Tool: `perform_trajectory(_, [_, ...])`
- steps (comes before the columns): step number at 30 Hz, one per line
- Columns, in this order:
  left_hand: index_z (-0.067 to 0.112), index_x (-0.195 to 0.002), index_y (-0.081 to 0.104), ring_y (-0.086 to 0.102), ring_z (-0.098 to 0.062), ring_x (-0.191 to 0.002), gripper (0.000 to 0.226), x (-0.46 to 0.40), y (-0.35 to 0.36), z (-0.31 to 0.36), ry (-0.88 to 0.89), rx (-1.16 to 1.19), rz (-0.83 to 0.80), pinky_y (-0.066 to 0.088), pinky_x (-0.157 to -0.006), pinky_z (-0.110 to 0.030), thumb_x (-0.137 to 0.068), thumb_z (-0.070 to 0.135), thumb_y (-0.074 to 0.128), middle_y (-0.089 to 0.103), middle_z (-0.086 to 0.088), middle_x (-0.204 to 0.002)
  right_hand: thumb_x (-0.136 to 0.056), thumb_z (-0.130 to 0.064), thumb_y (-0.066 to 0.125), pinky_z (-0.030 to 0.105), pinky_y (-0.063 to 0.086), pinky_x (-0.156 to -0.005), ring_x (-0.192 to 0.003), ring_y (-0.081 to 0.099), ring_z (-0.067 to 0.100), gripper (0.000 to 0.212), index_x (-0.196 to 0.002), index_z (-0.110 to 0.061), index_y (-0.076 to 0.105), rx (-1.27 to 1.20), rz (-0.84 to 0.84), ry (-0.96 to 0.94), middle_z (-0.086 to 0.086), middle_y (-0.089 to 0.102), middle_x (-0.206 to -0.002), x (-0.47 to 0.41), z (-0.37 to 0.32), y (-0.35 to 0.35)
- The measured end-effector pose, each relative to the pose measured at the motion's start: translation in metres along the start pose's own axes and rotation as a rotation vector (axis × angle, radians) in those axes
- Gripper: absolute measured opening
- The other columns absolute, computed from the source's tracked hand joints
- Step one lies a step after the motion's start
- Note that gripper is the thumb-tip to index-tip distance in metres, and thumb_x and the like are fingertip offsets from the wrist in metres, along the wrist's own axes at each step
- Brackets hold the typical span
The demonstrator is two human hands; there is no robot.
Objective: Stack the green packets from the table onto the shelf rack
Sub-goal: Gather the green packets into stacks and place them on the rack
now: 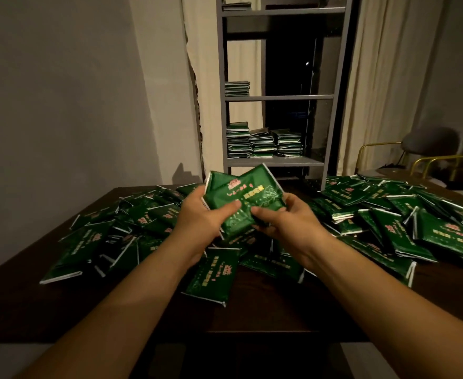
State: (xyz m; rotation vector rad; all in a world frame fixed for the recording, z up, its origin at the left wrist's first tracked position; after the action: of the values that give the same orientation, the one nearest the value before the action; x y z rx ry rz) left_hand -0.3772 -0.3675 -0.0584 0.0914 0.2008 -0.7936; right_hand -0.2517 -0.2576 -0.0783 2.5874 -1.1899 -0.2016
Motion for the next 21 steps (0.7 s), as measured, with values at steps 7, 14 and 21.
perform_trajectory(7, [0.023, -0.109, 0.058, 0.075, -0.022, -0.087, 0.016, -0.009, -0.042, -0.003, 0.060, 0.068, 0.205, 0.063, -0.071, -0.042, -0.097, 0.013, 0.064, 0.071, -0.002, -0.106, -0.085, -0.060, 0.067, 0.035, 0.050, -0.089, -0.106, 0.060, 0.021, 0.057, -0.123, -0.024, 0.047, 1.389, -0.188, 0.020, -0.002, 0.061, -0.115, 0.029, 0.031, 0.031])
perform_trajectory(14, [0.026, -0.106, 0.055, 0.072, -0.024, -0.091, 0.013, -0.006, -0.072, -0.022, 0.047, 0.005, 0.305, 0.063, -0.074, -0.045, -0.099, 0.017, 0.061, 0.068, -0.003, -0.109, -0.080, -0.062, 0.070, 0.043, 0.050, -0.098, -0.116, 0.059, 0.029, 0.071, -0.131, -0.024, 0.036, 1.287, -0.120, 0.057, 0.005, 0.059, -0.128, 0.014, 0.055, 0.052])
perform_trajectory(21, [0.023, -0.122, 0.055, 0.070, -0.022, -0.101, 0.025, 0.001, -0.100, -0.027, 0.056, -0.038, 0.379, 0.057, -0.091, -0.053, -0.098, 0.021, 0.063, 0.069, 0.001, -0.111, -0.069, -0.077, 0.068, 0.040, 0.052, -0.089, -0.102, 0.062, 0.023, 0.062, -0.108, -0.029, 0.059, 1.256, -0.102, 0.074, 0.002, 0.064, -0.118, -0.015, 0.077, 0.084])
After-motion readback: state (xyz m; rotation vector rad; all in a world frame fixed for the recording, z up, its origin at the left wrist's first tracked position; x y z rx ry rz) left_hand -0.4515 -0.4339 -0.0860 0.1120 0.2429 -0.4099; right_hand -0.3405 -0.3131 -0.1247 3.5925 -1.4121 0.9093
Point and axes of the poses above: each hand's wrist, its own x-axis away from the middle knuckle, its own y-axis out of the palm, z = x × y, the point moved 6 cm from there along -x, towards the middle knuckle
